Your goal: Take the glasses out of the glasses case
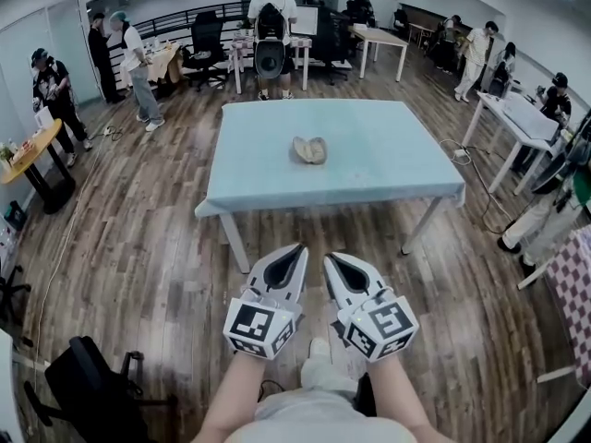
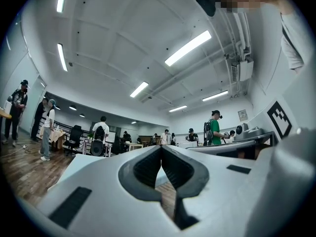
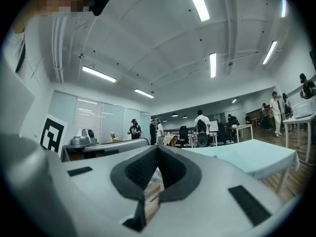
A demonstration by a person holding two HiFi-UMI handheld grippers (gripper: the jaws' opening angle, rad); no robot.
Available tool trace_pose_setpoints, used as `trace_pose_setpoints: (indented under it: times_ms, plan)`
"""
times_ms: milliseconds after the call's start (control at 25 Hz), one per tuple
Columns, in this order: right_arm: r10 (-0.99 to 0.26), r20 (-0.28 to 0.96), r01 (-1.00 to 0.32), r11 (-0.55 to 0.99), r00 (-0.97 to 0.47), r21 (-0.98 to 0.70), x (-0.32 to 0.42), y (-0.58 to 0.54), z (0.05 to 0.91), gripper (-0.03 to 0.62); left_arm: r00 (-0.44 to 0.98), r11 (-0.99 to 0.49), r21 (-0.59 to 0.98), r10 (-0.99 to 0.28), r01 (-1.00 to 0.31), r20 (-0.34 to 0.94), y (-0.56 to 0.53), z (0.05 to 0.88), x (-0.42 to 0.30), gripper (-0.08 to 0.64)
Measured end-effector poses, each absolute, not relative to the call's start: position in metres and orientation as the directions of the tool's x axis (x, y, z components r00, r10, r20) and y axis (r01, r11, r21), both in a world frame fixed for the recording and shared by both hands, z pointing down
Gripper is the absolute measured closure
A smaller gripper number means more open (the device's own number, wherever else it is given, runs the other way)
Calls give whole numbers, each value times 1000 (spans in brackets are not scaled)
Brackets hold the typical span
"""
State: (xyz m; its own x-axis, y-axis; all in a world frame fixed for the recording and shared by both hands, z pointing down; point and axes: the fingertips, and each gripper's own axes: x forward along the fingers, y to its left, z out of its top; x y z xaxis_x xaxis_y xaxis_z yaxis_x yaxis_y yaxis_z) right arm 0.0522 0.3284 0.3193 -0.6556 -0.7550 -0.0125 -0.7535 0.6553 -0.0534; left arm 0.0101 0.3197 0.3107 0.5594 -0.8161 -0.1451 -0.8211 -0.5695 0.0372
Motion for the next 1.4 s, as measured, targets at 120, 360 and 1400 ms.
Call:
trace_pose_setpoints:
  times_ms: [120, 360, 1400]
  plan:
    - [-747, 4, -747, 664, -665, -40, 57, 307, 323, 584, 561, -570, 44, -818, -821, -125, 298, 317, 18, 551]
    - [-745, 20, -745, 667, -667, -4, 66, 258, 323, 584, 557, -565, 46, -823, -824, -112, 248, 316, 30, 551]
    - [-725, 45, -726, 687, -687, -20, 114, 95, 335, 584, 504, -509, 43, -859, -859, -93, 90, 324, 70, 551]
